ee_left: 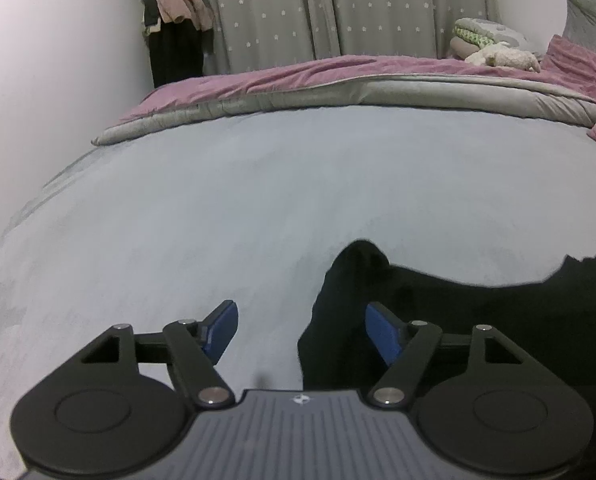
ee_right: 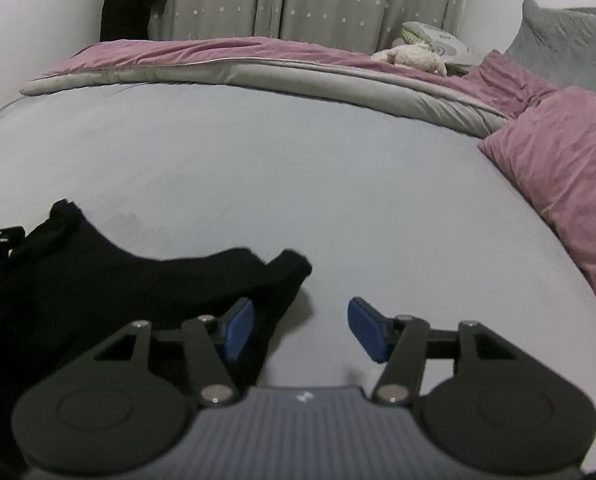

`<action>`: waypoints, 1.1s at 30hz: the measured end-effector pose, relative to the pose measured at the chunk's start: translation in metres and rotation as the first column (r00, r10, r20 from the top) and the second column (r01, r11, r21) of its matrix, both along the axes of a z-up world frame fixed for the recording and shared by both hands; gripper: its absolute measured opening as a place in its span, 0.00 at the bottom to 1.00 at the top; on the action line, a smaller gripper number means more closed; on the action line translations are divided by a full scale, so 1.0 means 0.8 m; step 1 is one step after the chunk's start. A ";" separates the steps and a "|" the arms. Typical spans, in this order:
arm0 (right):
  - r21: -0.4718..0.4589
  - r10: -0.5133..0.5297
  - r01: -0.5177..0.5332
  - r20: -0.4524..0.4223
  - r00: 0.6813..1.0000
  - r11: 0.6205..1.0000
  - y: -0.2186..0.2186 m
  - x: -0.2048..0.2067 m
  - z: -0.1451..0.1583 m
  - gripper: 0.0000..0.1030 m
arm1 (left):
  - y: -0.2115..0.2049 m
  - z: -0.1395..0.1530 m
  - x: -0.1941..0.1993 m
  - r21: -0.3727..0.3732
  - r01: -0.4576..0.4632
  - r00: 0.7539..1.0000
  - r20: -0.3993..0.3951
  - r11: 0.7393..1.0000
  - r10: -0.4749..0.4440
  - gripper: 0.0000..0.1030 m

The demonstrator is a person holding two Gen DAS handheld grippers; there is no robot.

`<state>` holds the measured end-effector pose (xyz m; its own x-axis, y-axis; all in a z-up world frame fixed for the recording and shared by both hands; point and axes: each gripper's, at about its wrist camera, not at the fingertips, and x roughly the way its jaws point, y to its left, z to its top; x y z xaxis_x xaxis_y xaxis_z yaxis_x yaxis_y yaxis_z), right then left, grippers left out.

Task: Fold clothes
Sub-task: 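Open both grippers and lay the black garment flat on the bed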

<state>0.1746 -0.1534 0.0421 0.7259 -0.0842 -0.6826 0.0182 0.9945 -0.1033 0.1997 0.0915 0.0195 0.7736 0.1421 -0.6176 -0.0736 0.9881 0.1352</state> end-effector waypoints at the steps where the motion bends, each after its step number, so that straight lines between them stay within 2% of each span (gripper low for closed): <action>1: 0.006 0.000 0.001 -0.006 1.000 1.000 0.000 -0.005 0.000 0.56 | 0.001 0.001 -0.004 -0.003 0.001 1.000 -0.006 1.000 -0.001 0.70; 7: 0.031 0.015 -0.015 -0.022 1.000 0.999 0.003 -0.040 0.003 0.67 | 0.011 0.007 -0.035 -0.035 0.004 0.999 -0.036 0.999 -0.005 0.72; 10: 0.029 0.030 -0.029 -0.024 0.999 0.999 0.006 -0.056 0.006 0.69 | 0.015 0.009 -0.050 -0.049 0.009 0.999 -0.049 0.999 -0.012 0.72; 20: 0.054 0.041 -0.038 -0.052 0.998 0.998 0.011 -0.100 0.011 0.72 | 0.030 0.008 -0.095 -0.114 0.001 0.994 -0.106 0.993 -0.013 0.73; 28: 0.122 0.032 -0.021 -0.087 0.996 0.992 0.005 -0.138 0.003 0.72 | 0.041 0.002 -0.135 -0.160 0.001 0.986 -0.162 0.987 -0.028 0.73; 33: 0.149 0.020 -0.004 -0.105 0.994 0.989 -0.002 -0.159 -0.002 0.73 | 0.052 -0.002 -0.156 -0.215 -0.014 0.981 -0.190 0.976 -0.028 0.73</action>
<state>0.0474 -0.1546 0.0403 0.6495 0.0319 -0.7597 0.0031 0.9990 0.0447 0.0750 0.1329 0.0181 0.6388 -0.0149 -0.7693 -0.0604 0.9958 -0.0694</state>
